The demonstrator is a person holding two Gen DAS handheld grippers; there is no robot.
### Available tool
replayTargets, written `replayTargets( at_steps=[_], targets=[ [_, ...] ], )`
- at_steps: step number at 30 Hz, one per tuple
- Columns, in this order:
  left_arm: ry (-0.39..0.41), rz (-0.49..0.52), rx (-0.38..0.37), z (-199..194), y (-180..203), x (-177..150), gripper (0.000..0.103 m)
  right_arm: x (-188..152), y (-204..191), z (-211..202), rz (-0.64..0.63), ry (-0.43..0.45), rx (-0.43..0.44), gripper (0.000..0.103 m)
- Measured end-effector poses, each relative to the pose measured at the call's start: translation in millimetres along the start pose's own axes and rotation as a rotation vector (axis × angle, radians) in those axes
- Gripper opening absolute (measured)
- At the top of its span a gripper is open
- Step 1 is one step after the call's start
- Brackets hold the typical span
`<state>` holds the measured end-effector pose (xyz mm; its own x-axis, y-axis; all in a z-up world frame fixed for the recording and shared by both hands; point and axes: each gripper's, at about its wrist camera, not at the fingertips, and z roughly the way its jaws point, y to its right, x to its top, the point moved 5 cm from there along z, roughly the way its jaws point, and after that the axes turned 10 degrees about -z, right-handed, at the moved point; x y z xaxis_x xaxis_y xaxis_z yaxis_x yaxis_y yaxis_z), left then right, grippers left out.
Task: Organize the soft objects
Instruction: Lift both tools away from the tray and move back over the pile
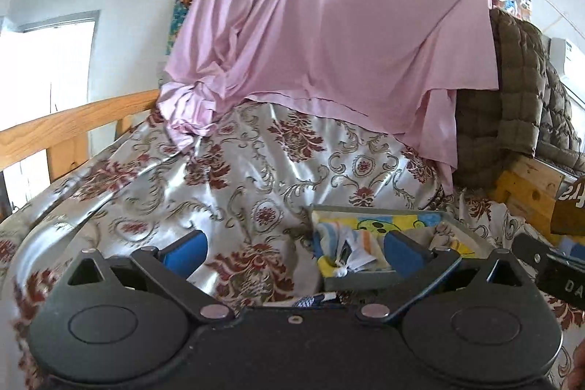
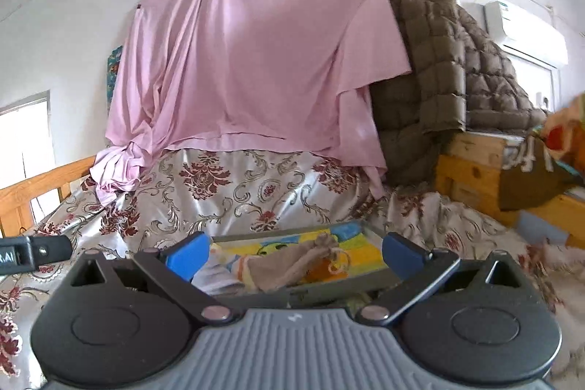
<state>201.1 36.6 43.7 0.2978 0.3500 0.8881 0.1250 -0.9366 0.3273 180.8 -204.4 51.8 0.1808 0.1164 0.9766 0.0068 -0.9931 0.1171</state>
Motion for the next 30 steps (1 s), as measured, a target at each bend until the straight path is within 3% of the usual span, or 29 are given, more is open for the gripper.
replayTargets(
  at_steps=[13, 20, 26, 30],
  targets=[
    [-0.010, 0.099, -0.027, -48.8, -5.1, -32.2, 0.102, -30.9, -6.5, -50.6, 0.052, -0.033, 0.025, 0.103],
    [-0.103, 0.134, -0.014, -51.6, -21.0, -59.0, 0.102, -51.8, -15.9, -61.1, 0.060, -0.100, 0.040, 0.103],
    [-0.156, 0.141, 0.064, -43.4, -36.2, -69.2, 0.102, -66.0, -27.7, -61.0, 0.036, -0.153, 0.050, 0.103],
    [-0.167, 0.138, 0.078, -42.3, -38.1, -69.6, 0.102, -70.0, -28.4, -59.0, 0.039, -0.175, 0.046, 0.103]
  ],
)
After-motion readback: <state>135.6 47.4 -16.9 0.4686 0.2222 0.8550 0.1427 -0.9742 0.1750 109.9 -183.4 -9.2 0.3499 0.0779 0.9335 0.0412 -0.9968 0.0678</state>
